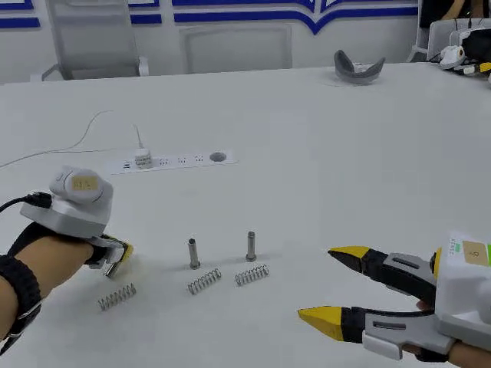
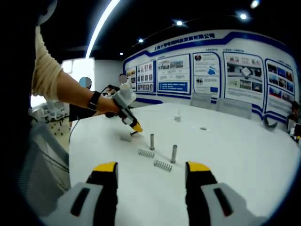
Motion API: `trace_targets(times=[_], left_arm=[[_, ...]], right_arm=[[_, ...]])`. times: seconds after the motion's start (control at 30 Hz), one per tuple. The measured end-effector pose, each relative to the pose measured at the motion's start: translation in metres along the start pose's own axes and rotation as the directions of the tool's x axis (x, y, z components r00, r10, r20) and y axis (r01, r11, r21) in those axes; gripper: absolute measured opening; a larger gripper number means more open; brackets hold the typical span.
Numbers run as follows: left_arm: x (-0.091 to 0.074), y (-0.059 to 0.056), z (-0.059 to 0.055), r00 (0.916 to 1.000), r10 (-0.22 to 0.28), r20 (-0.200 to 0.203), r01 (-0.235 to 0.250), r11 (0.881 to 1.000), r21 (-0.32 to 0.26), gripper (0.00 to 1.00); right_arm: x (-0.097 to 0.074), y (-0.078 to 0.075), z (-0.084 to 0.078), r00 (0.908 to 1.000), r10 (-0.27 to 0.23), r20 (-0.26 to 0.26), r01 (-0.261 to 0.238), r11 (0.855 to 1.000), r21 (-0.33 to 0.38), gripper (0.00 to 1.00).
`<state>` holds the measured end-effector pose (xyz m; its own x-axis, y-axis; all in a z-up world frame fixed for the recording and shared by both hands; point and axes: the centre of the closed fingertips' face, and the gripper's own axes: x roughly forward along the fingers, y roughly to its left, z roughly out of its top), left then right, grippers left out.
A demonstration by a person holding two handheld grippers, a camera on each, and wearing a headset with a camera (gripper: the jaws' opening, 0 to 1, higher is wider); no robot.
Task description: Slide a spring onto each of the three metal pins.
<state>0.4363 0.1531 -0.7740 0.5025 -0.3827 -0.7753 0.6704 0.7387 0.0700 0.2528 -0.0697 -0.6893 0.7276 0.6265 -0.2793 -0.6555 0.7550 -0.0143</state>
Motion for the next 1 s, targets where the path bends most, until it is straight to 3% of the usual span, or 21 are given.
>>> trace_targets(times=[0.63, 1.0], left_arm=[[-0.025, 0.0, -0.002, 0.997, 0.019, 0.076, -0.014, 0.998, -0.057, 0.08], [-0.028, -0.005, -0.003, 0.9939, 0.014, 0.109, -0.002, 0.994, -0.11, 0.07]], right_arm=[[0.003, 0.008, 0.003, 0.9997, 0.024, 0.002, -0.024, 1.0, -0.014, 0.59], [0.006, 0.013, 0.002, 0.9991, 0.042, -0.006, -0.043, 0.999, -0.018, 0.59]])
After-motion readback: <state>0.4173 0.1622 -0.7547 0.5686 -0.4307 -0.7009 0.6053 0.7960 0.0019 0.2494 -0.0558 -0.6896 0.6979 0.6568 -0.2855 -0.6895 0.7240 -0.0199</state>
